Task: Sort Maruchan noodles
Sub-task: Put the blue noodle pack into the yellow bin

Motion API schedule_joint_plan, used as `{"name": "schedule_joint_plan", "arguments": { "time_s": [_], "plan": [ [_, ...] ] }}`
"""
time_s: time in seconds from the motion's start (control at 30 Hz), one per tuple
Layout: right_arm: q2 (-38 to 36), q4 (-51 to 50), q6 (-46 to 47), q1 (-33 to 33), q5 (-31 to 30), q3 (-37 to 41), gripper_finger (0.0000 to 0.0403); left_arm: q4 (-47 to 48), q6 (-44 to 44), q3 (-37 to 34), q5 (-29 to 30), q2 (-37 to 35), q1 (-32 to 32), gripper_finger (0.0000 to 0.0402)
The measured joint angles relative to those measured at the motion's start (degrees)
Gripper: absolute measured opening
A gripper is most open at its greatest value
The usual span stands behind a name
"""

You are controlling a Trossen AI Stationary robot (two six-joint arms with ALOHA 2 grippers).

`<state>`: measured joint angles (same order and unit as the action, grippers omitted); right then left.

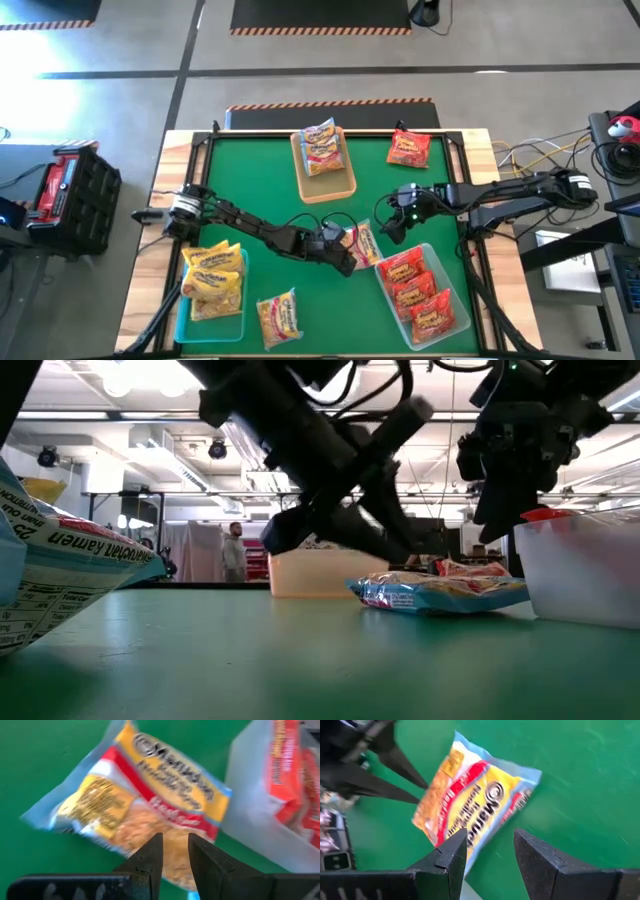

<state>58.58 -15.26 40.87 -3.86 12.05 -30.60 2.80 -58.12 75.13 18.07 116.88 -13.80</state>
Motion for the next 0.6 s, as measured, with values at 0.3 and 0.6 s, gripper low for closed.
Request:
{"name": "schedule_joint_plan", "arguments": {
  "time_s": [0.3, 0.6],
  "plan": [
    [-0.35, 7.17, 2.92, 0.00, 1.51, 3.57, 0.0150, -0.65, -7.58, -4.35, 0.82, 0.00, 0.96, 0.0074],
    [-0.81, 7.17, 2.73, -0.02, 3.41, 3.03, 0.0151, 0.92, -10.48, -5.61, 3.42, -0.04, 0.94, 0.0074]
  ]
}}
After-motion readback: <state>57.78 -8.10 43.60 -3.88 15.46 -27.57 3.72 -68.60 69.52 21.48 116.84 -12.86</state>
